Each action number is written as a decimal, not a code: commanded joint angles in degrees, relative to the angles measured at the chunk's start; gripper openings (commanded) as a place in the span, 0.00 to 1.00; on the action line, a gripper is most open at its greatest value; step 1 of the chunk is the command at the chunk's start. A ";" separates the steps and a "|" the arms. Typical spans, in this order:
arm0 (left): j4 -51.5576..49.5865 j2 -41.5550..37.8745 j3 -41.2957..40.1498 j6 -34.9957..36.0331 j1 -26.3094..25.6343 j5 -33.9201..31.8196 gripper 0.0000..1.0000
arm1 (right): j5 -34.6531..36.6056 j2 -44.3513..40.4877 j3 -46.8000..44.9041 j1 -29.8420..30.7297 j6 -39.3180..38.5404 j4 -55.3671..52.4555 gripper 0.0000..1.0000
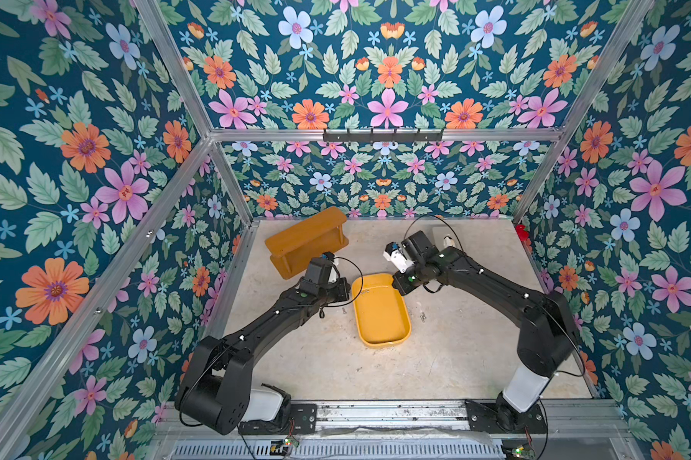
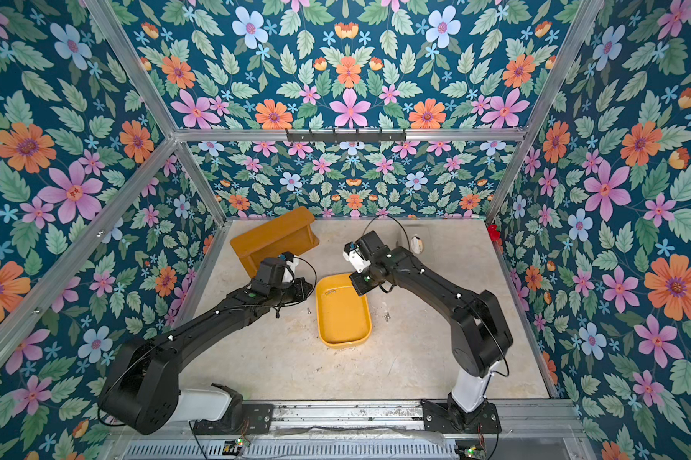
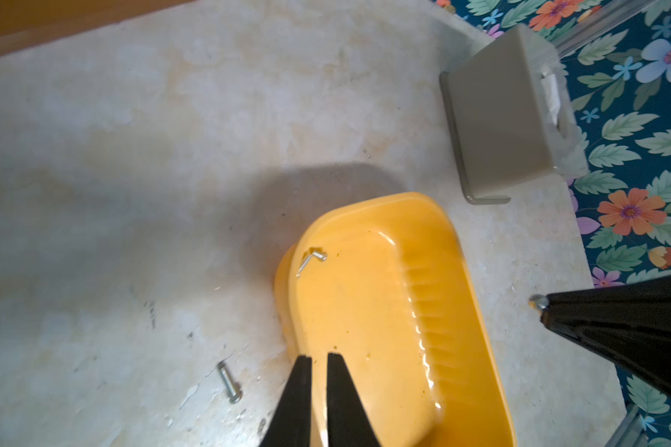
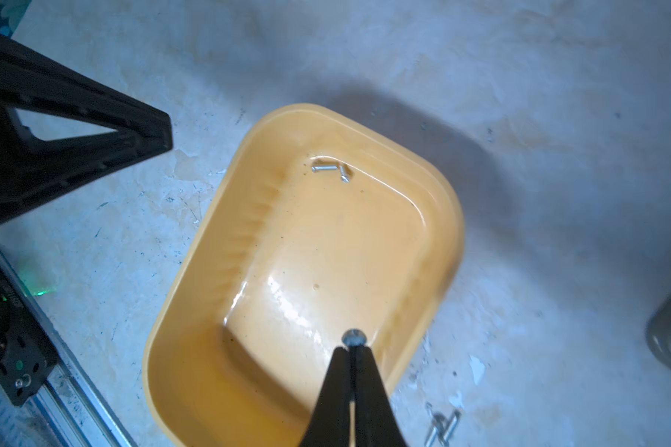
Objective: Take out the screws from the storage box
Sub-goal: Pick up the screw from the storage box, then place the screw at the center of the board.
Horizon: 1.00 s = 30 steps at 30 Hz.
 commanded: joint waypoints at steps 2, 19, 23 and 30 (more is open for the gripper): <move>-0.89 2.41 3.04 1.89 -1.50 -3.36 0.17 | 1.70 -7.56 -8.46 -2.84 6.67 1.29 0.00; 1.06 7.49 4.05 1.57 -3.58 -3.07 0.17 | 7.57 1.01 -19.48 -2.05 9.97 3.58 0.00; 0.66 7.19 3.52 1.79 -3.58 -3.32 0.17 | 8.38 2.55 -19.50 -1.23 10.21 4.02 0.04; 0.14 6.13 3.16 2.10 -3.58 -3.93 0.18 | 9.70 3.03 -18.21 0.05 10.12 3.50 0.16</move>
